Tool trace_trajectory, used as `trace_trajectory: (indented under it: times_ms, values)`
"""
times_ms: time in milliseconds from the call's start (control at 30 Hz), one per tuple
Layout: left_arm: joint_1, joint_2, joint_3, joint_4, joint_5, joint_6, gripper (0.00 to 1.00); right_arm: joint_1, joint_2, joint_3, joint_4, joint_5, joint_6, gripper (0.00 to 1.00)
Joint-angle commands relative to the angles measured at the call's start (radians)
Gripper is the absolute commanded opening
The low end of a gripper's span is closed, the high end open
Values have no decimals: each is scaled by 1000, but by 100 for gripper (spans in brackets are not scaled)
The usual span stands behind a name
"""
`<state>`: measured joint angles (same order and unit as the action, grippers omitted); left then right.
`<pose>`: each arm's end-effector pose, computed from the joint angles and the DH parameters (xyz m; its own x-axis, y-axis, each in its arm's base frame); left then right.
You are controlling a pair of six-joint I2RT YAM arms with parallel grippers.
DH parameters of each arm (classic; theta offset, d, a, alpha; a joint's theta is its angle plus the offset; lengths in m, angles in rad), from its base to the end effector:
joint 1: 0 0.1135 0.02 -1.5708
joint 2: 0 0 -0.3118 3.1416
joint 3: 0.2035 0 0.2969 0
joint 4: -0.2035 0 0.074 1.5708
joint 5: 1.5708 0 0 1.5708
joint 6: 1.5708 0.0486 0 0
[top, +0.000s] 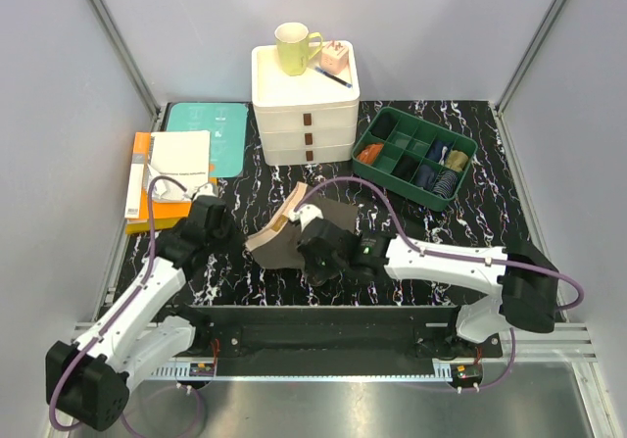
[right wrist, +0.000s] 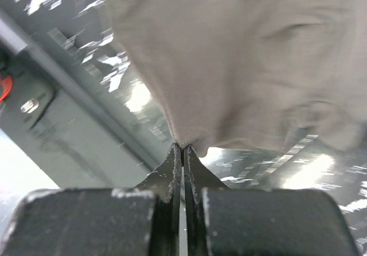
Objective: Roll the underwear
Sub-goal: Fold the underwear at the center of the board.
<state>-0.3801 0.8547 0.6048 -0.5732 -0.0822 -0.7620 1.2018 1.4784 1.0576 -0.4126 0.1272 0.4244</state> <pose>0.1827 -0.0687 0.2452 -0.7121 -0.4564 -0.5335 -0.2401 0.8724 -0.4259 0.1368 0.3366 0.2695 -0.6116 -0.4491 -0.6514 -0.7051 0.6828 0.1913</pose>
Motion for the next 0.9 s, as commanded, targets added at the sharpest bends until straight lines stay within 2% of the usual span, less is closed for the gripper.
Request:
trace_trajectory:
  times_ms: [0,267,867]
  values:
    - [-2,72,87,61,28,43,0,-79,-46,15,-37,91,-16,0]
    - [-3,202,182,134,68,50,0,-220,-69,33,-35,111,-79,0]
    - [0,621,450,280,136,52,0,-396,25,102,-31,132,-171,0]
